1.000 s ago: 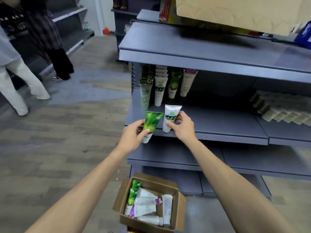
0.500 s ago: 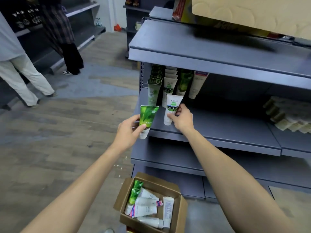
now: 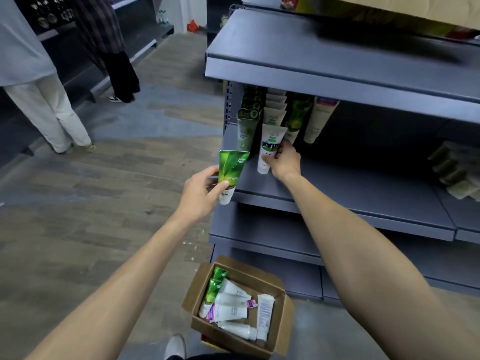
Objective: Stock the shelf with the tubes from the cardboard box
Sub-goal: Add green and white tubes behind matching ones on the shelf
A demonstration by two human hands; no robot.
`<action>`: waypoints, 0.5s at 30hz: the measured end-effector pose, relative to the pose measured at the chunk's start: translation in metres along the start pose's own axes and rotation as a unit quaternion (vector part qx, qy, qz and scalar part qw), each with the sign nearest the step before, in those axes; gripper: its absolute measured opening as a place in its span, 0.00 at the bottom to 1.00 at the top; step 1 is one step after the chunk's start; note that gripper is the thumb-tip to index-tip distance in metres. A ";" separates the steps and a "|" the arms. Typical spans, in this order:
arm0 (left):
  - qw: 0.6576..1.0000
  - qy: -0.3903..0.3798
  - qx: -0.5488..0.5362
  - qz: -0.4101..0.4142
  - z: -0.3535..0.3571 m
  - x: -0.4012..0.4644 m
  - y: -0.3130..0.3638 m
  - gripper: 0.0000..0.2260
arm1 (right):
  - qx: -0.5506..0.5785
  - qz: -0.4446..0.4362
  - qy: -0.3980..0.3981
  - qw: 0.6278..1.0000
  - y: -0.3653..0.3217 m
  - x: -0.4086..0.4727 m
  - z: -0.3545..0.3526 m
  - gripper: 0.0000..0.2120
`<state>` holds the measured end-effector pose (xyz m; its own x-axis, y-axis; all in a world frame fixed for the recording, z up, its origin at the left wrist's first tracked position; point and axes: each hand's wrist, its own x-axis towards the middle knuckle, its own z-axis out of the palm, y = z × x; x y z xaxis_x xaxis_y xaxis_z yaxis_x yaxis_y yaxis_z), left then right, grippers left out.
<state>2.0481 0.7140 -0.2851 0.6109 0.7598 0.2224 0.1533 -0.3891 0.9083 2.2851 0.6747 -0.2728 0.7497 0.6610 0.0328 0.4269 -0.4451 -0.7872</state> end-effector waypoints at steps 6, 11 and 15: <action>1.000 -0.005 -0.003 -0.012 0.004 0.003 -0.001 0.13 | -0.011 -0.003 0.009 1.000 0.000 0.011 0.006 0.20; 1.000 -0.010 -0.015 -0.021 0.005 0.005 -0.003 0.13 | -0.017 -0.007 0.016 1.000 0.000 0.018 0.010 0.19; 0.999 -0.015 -0.019 -0.022 0.003 0.006 -0.007 0.13 | -0.016 -0.005 0.021 1.000 0.000 0.023 0.012 0.20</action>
<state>2.0534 0.7195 -0.2909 0.6269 0.7598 0.1724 0.1508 -0.3354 0.9299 2.2966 0.6969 -0.2794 0.7656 0.6398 0.0676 0.4501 -0.4576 -0.7668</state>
